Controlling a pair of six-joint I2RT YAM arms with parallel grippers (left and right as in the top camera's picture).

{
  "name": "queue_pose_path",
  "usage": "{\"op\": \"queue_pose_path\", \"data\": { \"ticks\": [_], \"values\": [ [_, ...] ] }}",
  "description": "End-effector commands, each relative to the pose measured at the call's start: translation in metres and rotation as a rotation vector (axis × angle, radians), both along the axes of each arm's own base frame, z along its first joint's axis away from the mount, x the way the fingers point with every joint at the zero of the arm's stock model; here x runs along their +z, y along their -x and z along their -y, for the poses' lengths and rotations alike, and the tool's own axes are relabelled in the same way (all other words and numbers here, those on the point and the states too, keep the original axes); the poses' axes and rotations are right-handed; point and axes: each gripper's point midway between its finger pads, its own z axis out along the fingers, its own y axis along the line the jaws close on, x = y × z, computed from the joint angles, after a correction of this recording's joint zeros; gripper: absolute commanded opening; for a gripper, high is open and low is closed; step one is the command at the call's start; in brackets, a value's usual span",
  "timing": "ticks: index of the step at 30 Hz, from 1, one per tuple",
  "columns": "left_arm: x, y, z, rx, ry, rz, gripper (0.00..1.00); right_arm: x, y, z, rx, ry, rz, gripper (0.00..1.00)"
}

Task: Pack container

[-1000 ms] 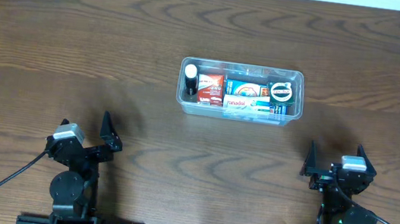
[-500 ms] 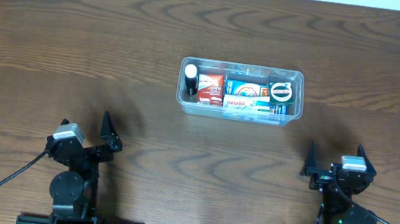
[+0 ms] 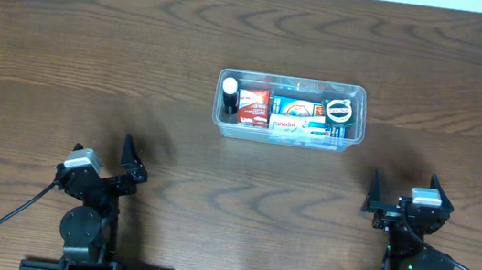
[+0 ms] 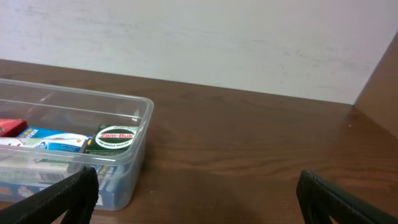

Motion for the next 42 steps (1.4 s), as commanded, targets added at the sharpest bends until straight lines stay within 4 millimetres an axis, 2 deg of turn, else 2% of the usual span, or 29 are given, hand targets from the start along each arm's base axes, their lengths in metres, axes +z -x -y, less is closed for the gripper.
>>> {"op": "queue_pose_path", "data": {
  "ticks": [1,42],
  "values": [
    [-0.0182,0.0010,-0.0019,0.010,-0.007,-0.054,0.98,-0.0010,0.0003,0.0001,0.004,0.013,-0.003,0.99],
    [-0.0173,0.0020,-0.0071,0.040,-0.011,-0.051,0.98,-0.0010,0.0003,0.0001,0.004,0.013,-0.003,0.99]
  ]
}}
